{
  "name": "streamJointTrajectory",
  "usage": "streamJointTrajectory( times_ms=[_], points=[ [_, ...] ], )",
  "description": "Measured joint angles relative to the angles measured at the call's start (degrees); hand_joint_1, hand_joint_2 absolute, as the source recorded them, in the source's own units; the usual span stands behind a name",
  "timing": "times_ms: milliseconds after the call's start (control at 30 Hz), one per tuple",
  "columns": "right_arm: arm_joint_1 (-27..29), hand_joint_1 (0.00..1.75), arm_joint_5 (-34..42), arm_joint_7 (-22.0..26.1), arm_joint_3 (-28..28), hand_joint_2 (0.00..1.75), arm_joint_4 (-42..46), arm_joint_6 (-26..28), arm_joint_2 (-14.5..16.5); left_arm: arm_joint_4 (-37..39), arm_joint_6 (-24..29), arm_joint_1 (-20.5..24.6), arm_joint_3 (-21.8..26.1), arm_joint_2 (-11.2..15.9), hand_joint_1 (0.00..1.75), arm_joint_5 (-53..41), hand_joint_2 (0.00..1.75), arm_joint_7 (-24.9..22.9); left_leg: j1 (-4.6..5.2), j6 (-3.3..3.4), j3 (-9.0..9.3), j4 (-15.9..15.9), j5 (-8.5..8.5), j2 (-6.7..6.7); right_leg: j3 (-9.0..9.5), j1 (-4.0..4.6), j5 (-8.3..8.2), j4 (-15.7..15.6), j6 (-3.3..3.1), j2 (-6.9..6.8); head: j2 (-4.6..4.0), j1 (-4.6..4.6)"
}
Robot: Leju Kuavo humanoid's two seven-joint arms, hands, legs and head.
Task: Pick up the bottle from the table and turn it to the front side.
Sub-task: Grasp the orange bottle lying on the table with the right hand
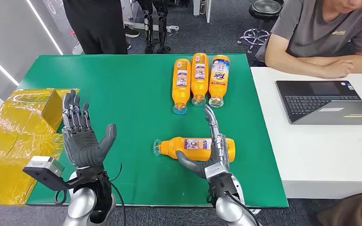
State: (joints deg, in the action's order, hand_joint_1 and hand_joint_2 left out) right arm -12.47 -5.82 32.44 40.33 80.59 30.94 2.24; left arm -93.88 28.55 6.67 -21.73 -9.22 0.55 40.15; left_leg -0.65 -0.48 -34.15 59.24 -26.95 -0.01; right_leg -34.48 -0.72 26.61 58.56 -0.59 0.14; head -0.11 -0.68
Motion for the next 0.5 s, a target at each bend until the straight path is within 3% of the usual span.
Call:
streamJointTrajectory(
  times_ms=[100, 200, 367, 500],
  points=[
    [0.05, 0.0, -1.87, -1.01, 0.0, 1.75, 0.22, 0.06, -0.12, 0.13, -0.02, 0.1, -0.02, 0.0, 0.0, 0.01, 1.75, 0.0, 0.0, 0.0, 0.0, 0.0, 0.0, 0.0, 0.0, 0.0, 0.0, 0.0, 0.0, 0.0, 0.0, 0.0],
    [-0.11, 0.0, -8.87, -5.71, -0.03, 1.75, 0.97, -2.33, -0.79, 0.32, -0.16, 0.29, -0.02, 0.01, 0.0, 0.11, 1.75, 0.0, 0.0, 0.0, 0.0, 0.0, 0.0, 0.0, 0.01, 0.0, 0.0, 0.0, 0.0, 0.0, 0.0, -0.01],
    [-2.21, 0.0, -23.12, -15.13, -0.17, 1.75, 1.77, -14.49, -3.37, 1.17, -1.41, 1.0, -0.02, 0.03, 0.0, 0.49, 1.75, 0.0, 0.01, 0.0, 0.0, 0.01, 0.0, 0.01, 0.01, 0.0, -0.01, 0.0, 0.0, 0.01, 0.0, -0.01],
    [-5.48, 0.0, -30.89, -18.63, -0.73, 1.75, 1.39, -21.47, -5.25, 2.14, -2.36, 1.94, -0.02, 0.03, 0.0, 0.74, 1.75, 0.0, 0.01, 0.0, 0.0, 0.03, 0.01, 0.01, 0.03, 0.0, -0.02, 0.0, 0.0, 0.0, 0.0, 0.01]
  ],
)
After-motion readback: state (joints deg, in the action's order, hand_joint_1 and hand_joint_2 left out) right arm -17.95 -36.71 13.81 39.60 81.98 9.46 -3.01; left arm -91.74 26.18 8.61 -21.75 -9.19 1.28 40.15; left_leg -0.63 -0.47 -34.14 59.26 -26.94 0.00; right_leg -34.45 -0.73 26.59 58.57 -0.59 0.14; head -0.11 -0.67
